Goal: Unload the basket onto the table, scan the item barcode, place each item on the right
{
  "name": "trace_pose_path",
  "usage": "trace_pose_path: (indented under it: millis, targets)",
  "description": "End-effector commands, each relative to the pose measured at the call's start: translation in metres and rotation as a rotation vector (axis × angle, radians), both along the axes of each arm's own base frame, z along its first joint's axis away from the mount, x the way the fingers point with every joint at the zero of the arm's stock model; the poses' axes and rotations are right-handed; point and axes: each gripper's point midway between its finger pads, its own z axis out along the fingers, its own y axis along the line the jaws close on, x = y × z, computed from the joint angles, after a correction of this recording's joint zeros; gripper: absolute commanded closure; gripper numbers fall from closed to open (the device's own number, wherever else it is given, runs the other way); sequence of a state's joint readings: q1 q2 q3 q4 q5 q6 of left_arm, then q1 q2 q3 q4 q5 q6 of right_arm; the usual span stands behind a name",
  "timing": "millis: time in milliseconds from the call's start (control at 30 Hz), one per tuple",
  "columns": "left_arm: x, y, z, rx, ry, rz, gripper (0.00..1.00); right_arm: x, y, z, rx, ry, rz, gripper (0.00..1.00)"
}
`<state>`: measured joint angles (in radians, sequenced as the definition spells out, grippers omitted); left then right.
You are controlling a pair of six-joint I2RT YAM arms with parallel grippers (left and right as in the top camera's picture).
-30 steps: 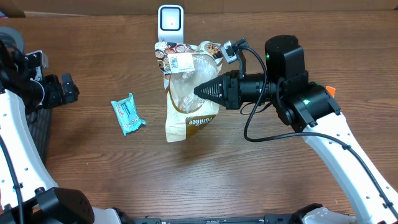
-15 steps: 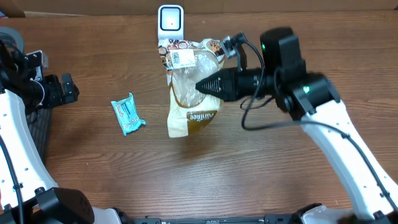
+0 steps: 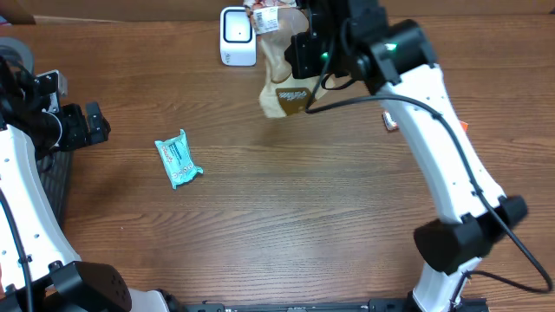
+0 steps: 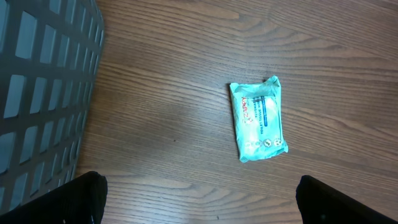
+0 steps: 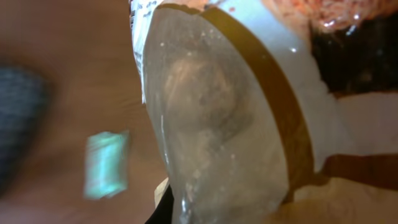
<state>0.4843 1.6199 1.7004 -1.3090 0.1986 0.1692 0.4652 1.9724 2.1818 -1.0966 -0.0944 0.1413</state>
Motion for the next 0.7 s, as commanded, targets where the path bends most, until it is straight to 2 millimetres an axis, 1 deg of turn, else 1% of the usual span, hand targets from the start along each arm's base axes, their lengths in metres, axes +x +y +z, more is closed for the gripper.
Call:
trace_pose_path:
  millis: [0, 67, 233, 267, 300, 400, 533, 667]
  targets:
    - [0.001, -0.004, 0.002, 0.007, -0.010, -0.034, 0.01, 0.041, -0.027, -0.012, -0.314, -0.184, -0.191, 0.96]
    - [0.001, -0.004, 0.002, 0.006, -0.010, -0.033, 0.00, 0.057, -0.023, -0.015, -0.410, -0.269, -0.221, 0.96]
    - [0.001, -0.004, 0.002, 0.007, -0.010, -0.034, 0.00, 0.096, 0.002, -0.034, -0.609, -0.436, -0.128, 0.96]
    - [0.001, -0.004, 0.002, 0.006, -0.010, -0.033, 0.00, 0.107, 0.006, -0.038, -0.663, -0.482, -0.111, 0.96]
    - [0.001, -0.004, 0.002, 0.006, -0.010, -0.033, 0.01, 0.111, 0.008, -0.039, -0.677, -0.497, -0.105, 0.96]
    - [0.001, -0.004, 0.002, 0.006, -0.010, -0.033, 0.00, 0.133, 0.020, -0.046, -0.731, -0.590, -0.069, 0.96]
    - [0.001, -0.004, 0.002, 0.007, -0.010, -0.034, 0.01, 0.154, 0.034, -0.052, -0.771, -0.695, -0.048, 0.96]
    - [0.001, -0.004, 0.002, 0.006, -0.010, -0.033, 0.01, 0.168, 0.043, -0.070, -0.852, -0.756, 0.005, 0.96]
